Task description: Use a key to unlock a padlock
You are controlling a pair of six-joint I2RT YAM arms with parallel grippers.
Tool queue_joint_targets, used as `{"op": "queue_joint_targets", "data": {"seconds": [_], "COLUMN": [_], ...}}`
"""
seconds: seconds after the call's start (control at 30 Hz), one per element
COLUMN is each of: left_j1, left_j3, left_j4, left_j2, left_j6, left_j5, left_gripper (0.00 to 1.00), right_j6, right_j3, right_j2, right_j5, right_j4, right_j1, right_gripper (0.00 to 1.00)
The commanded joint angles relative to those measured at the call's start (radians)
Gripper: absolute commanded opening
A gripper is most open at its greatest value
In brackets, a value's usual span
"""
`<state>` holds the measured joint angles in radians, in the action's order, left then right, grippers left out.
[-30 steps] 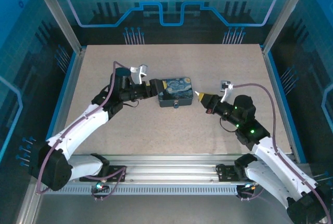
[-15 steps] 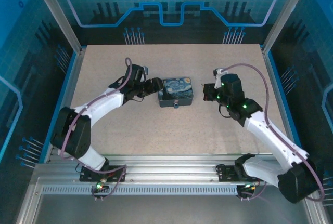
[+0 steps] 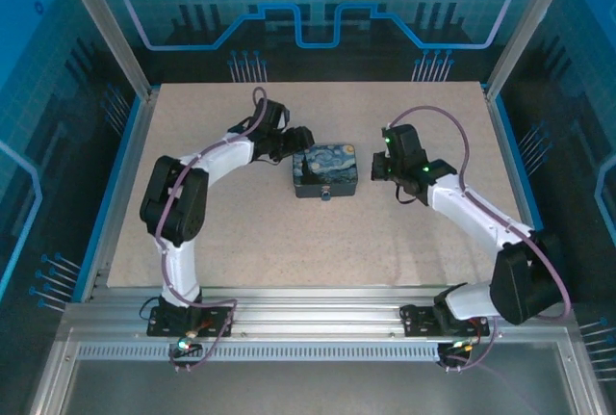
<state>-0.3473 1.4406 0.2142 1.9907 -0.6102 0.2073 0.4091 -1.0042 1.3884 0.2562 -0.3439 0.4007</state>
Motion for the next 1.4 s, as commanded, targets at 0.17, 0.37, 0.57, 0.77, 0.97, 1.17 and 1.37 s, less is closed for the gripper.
{"op": "queue_joint_targets", "data": {"seconds": [0.17,0.37,0.57,0.77,0.97,1.17,1.37], "left_j1": [-0.005,-0.050,-0.075,-0.059,-0.062,-0.152,-0.282], "left_j3": [0.089,0.088,0.064,-0.041,-0.220,-0.437,-0.652], "left_j4": [0.056,0.048,0.029,-0.027,-0.086,-0.194,-0.383], "left_j2": [0.077,0.080,0.063,-0.085,-0.283,-0.438,-0.507], "left_j6": [0.075,0.115,0.132,0.127,0.110,0.087,0.071], "left_j5": [0.157,0.208,0.228,0.166,0.147,0.175,0.126], "left_gripper": [0.66,0.65,0.66,0.73,0.75,0.75,0.78], "right_j6": [-0.021,-0.020,-0.015,-0.027,-0.028,-0.038,-0.045], "right_j3": [-0.068,-0.089,-0.081,-0.073,-0.086,-0.134,-0.208], "right_j2": [0.083,0.143,0.140,0.107,0.115,0.208,0.329], "right_j5": [0.018,0.014,-0.006,0.027,0.082,0.068,0.081], "right_j4": [-0.019,-0.028,-0.028,-0.058,-0.100,-0.097,-0.106], "right_j1": [-0.057,-0.059,-0.059,-0.056,-0.069,-0.095,-0.097], "right_gripper": [0.00,0.00,0.00,0.00,0.00,0.00,0.00]}}
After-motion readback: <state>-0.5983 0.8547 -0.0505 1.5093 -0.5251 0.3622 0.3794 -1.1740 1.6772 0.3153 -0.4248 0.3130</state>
